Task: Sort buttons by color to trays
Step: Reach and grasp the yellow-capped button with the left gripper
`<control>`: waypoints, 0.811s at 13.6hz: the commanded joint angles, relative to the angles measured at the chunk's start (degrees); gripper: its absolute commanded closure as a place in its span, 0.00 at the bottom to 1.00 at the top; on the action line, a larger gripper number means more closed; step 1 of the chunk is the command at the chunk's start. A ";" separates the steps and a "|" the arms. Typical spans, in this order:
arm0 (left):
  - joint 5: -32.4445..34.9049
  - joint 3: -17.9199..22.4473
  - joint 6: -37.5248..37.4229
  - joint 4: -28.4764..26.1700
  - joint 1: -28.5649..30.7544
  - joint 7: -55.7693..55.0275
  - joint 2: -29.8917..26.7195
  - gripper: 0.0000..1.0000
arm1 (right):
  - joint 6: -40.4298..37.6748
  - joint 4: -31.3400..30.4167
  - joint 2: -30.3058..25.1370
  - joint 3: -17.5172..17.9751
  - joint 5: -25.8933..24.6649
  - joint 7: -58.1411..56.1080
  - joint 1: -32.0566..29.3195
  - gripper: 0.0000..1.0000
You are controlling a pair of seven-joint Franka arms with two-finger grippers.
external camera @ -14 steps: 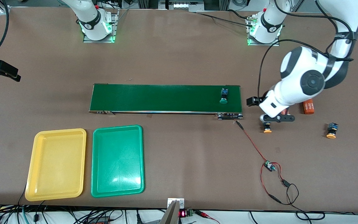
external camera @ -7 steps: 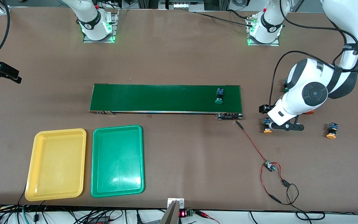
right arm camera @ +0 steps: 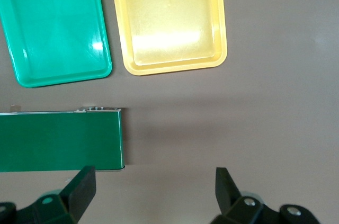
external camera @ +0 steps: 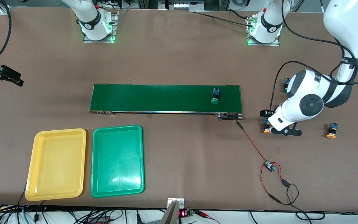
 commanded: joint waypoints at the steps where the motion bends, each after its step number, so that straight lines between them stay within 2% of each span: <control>1: 1.51 -0.57 1.39 0.40 0.77 2.13 2.81 0.05 | 0.86 -0.38 -0.07 0.36 0.74 0.40 -0.41 0.00; 2: 2.73 -0.48 2.26 -0.12 1.29 3.52 3.78 0.19 | 0.86 -0.30 -0.07 0.36 0.66 0.32 -0.50 0.00; 5: 3.53 -0.39 9.63 -3.02 2.78 4.77 5.46 0.28 | 1.12 0.84 0.72 0.36 0.57 0.32 -0.67 0.00; 8: 6.07 0.22 11.15 -2.86 3.05 5.65 6.77 0.30 | 0.94 1.46 1.69 0.36 0.66 0.32 -0.50 0.00; 9: 6.60 0.22 11.15 -2.77 3.05 5.65 6.78 0.36 | 0.86 1.46 1.69 0.36 0.66 0.40 -0.50 0.00; 11: 6.61 0.14 11.06 -2.77 2.97 5.38 6.86 0.60 | 1.03 1.46 1.69 0.36 0.74 0.40 -0.50 0.00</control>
